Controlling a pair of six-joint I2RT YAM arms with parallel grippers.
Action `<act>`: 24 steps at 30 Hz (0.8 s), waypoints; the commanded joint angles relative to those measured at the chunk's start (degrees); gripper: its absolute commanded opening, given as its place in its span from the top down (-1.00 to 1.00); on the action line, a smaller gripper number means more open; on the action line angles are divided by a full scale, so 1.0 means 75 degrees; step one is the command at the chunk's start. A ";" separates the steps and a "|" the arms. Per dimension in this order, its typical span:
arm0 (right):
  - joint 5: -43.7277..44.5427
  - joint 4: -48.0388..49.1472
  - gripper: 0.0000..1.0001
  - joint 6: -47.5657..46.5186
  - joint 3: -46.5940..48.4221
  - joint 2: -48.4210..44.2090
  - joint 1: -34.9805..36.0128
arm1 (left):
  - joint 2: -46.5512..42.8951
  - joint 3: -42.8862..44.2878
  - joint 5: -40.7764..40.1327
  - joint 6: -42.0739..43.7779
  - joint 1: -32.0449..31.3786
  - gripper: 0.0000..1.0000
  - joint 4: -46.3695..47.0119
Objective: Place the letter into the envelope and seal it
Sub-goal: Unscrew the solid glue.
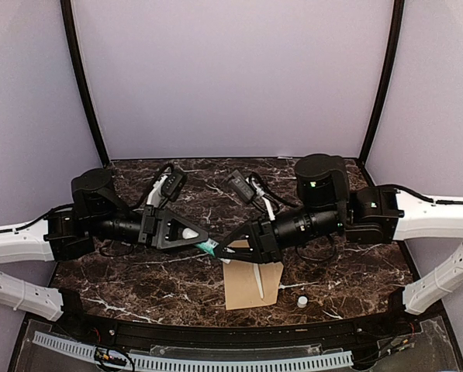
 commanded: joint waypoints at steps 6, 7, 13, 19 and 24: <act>-0.0011 -0.0112 1.00 -0.0212 0.0341 0.0091 -0.0038 | 0.0062 0.0192 0.0142 0.0105 0.0027 0.52 -0.0018; 0.0001 -0.0144 1.00 -0.0233 0.0359 0.0095 -0.0036 | 0.0062 0.0197 0.0142 0.0116 0.0028 0.54 -0.0040; 0.0124 -0.0323 1.00 -0.0320 0.0447 0.0082 -0.0035 | 0.0094 0.0199 0.0162 0.0169 0.0028 0.76 -0.0180; 0.0815 -0.0396 0.78 -0.0275 0.0392 -0.0158 -0.0039 | 0.0083 0.0224 0.0044 0.0204 0.0028 0.99 -0.0184; 0.1465 0.0623 0.09 0.0223 -0.0295 -0.0833 -0.0031 | -0.0206 0.0157 -0.0513 0.0229 0.0019 1.00 0.0046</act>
